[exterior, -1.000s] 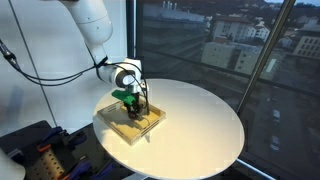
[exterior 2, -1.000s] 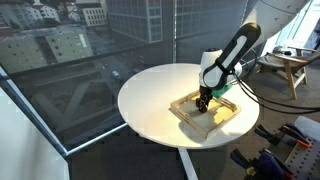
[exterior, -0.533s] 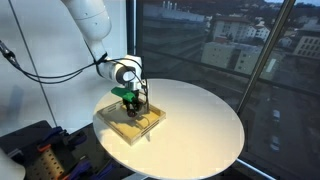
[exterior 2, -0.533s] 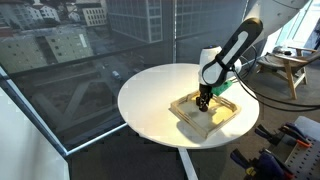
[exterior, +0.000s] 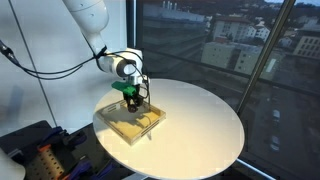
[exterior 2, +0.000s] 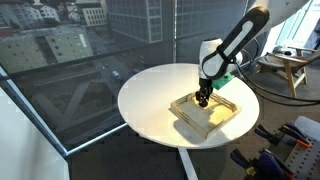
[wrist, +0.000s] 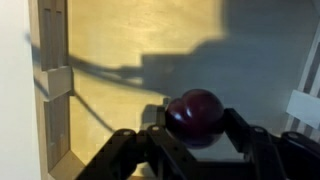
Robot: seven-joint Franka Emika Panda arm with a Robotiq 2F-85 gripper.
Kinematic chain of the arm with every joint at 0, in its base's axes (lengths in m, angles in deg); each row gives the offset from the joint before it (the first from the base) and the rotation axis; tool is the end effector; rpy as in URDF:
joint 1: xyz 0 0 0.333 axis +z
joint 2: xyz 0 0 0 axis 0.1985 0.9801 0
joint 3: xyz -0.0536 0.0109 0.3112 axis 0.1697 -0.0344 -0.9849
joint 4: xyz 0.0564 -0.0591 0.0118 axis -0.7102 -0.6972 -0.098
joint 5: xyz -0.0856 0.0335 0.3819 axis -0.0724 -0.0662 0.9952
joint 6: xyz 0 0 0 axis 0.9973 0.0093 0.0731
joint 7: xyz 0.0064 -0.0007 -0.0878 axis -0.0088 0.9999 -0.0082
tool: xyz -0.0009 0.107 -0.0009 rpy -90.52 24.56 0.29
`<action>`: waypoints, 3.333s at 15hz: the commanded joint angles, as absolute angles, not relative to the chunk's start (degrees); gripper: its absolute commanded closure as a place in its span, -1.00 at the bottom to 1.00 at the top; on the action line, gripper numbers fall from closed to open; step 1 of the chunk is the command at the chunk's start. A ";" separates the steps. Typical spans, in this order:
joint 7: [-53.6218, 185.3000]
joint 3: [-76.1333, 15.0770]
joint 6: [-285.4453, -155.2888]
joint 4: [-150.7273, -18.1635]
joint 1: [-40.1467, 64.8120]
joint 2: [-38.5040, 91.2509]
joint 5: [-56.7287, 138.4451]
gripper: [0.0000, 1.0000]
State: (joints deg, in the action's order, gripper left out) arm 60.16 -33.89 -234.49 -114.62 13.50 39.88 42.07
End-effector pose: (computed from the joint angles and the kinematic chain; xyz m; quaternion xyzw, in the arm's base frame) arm 0.5597 0.0146 0.1502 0.9987 0.0359 -0.0336 0.0102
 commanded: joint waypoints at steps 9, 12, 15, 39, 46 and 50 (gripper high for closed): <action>60.63 -33.51 -228.18 -115.98 13.07 32.48 41.28 0.28; 61.13 -33.16 -226.68 -116.02 12.92 31.15 41.26 0.28; 61.63 -32.62 -225.44 -116.36 12.86 29.60 41.04 0.28; 63.86 -27.79 -223.55 -120.05 7.85 24.09 41.00 0.28; 63.93 -25.97 -224.29 -118.86 5.72 25.92 40.62 0.28; 64.31 -24.69 -224.56 -118.25 4.75 27.05 40.42 0.28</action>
State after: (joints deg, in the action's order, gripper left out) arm 63.09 -25.34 -224.07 -119.34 5.54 26.12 41.92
